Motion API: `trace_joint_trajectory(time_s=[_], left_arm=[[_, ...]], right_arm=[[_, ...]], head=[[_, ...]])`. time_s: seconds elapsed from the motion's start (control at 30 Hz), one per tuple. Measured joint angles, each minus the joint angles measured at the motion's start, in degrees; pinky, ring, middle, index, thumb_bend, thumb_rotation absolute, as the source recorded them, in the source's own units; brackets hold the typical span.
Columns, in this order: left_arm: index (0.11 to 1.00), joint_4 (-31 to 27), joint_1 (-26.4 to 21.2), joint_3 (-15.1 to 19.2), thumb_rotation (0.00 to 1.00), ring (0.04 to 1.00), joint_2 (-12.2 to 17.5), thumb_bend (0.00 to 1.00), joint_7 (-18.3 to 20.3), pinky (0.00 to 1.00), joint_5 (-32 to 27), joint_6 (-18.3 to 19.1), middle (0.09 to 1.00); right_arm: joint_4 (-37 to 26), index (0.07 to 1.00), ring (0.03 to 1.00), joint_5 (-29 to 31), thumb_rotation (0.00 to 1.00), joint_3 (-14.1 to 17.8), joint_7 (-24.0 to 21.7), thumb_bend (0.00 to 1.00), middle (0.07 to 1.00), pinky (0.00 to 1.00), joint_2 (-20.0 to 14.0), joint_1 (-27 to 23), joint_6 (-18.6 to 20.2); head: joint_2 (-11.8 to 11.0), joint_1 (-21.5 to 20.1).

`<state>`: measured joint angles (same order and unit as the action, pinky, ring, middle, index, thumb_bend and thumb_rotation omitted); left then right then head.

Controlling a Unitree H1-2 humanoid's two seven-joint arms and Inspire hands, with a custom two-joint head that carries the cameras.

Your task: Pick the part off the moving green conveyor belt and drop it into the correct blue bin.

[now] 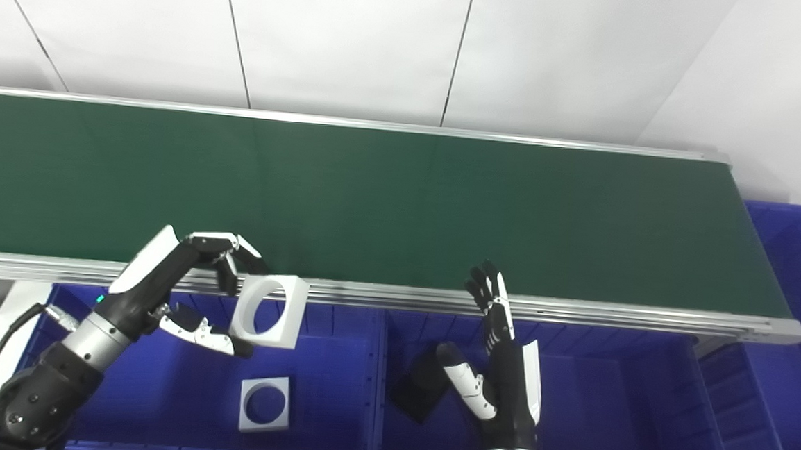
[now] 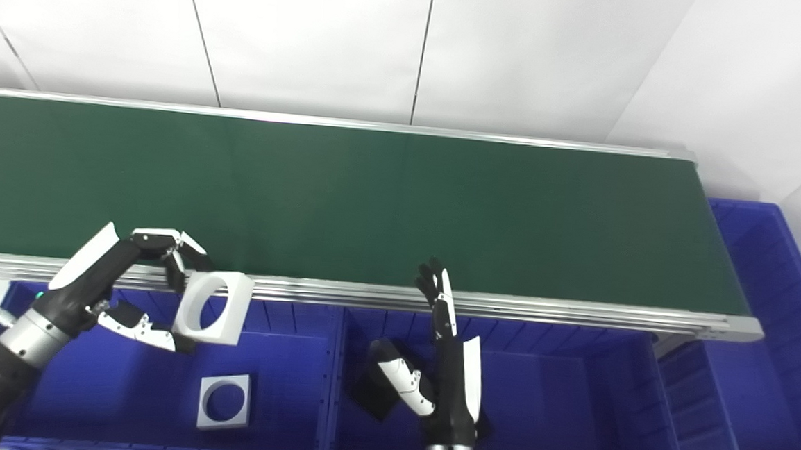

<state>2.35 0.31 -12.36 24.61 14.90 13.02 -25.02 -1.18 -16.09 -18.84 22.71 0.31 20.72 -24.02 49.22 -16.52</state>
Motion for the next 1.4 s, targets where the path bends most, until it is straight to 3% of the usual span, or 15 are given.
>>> trace_joint_trajectory(time_s=[0.23,0.47,0.7,0.73,0.83,1.0,1.03,1.1,1.2,1.4], left_arm=[[0.533,0.0,1.8,-0.6,0.00,0.431,-0.5,0.51,0.7,0.37,5.3,3.3,0.440],[0.489,-0.7,2.0,-2.2,0.00,0.591,-0.8,0.52,2.5,0.54,9.7,7.5,0.502],[0.489,-4.0,1.9,-4.6,0.00,0.617,-0.2,0.52,6.6,0.57,14.0,12.9,0.503],[0.493,-4.3,1.8,-4.9,0.03,0.630,-0.2,0.51,7.0,0.58,15.0,13.5,0.596],[0.496,-5.2,1.7,-5.7,0.05,0.651,-0.2,0.51,7.8,0.59,18.5,16.4,0.672],[0.498,-6.2,0.8,-7.6,0.06,0.639,-0.3,0.51,9.8,0.55,24.3,21.7,0.686],[0.633,-6.3,0.8,-7.9,0.11,0.662,-0.5,0.57,10.1,0.56,25.0,22.5,0.710],[0.765,-7.2,0.7,-8.6,0.21,0.726,-0.7,0.63,11.3,0.62,26.4,24.6,0.762],[0.856,-8.1,0.7,-9.2,0.39,0.843,-0.8,0.72,12.8,0.77,27.4,26.2,0.857],[0.922,-10.4,0.7,-9.1,0.54,0.920,-0.3,0.76,13.2,0.89,28.6,26.6,0.931]], right_arm=[[-0.2,0.987,0.911,0.5,0.77,0.6,-1.2,0.75,0.935,0.95,0.1,0.3,0.0],[-0.7,0.987,0.915,0.4,0.79,0.8,-1.9,0.76,0.933,0.96,0.1,0.7,0.0],[-1.0,0.989,0.925,0.1,0.79,0.9,-1.9,0.75,0.945,0.96,0.1,1.1,0.0],[-1.0,0.989,0.923,0.3,0.78,0.9,-2.1,0.74,0.944,0.96,0.1,1.1,0.0],[-1.0,0.986,0.926,0.7,0.77,0.9,-2.1,0.74,0.944,0.96,0.1,1.1,0.0],[-1.0,0.991,0.927,1.3,0.78,0.9,-2.2,0.75,0.944,0.97,0.1,1.1,0.0],[-1.0,0.993,0.928,1.2,0.78,0.9,-2.2,0.74,0.946,0.97,0.1,1.1,0.0],[-1.1,0.995,0.933,1.2,0.78,0.9,-2.3,0.74,0.949,0.97,0.1,1.2,0.0],[-1.1,0.995,0.942,1.8,0.78,0.8,-3.0,0.75,0.951,0.99,0.1,1.3,0.0],[-1.2,0.988,0.930,1.7,0.77,0.9,-3.4,0.75,0.942,0.97,0.3,1.5,0.0]], head=[[-0.3,0.4],[-0.4,0.6],[0.0,1.0],[0.0,1.0],[0.0,1.1],[0.0,1.2],[0.0,1.1],[0.0,1.1],[0.1,1.1],[0.1,0.8]])
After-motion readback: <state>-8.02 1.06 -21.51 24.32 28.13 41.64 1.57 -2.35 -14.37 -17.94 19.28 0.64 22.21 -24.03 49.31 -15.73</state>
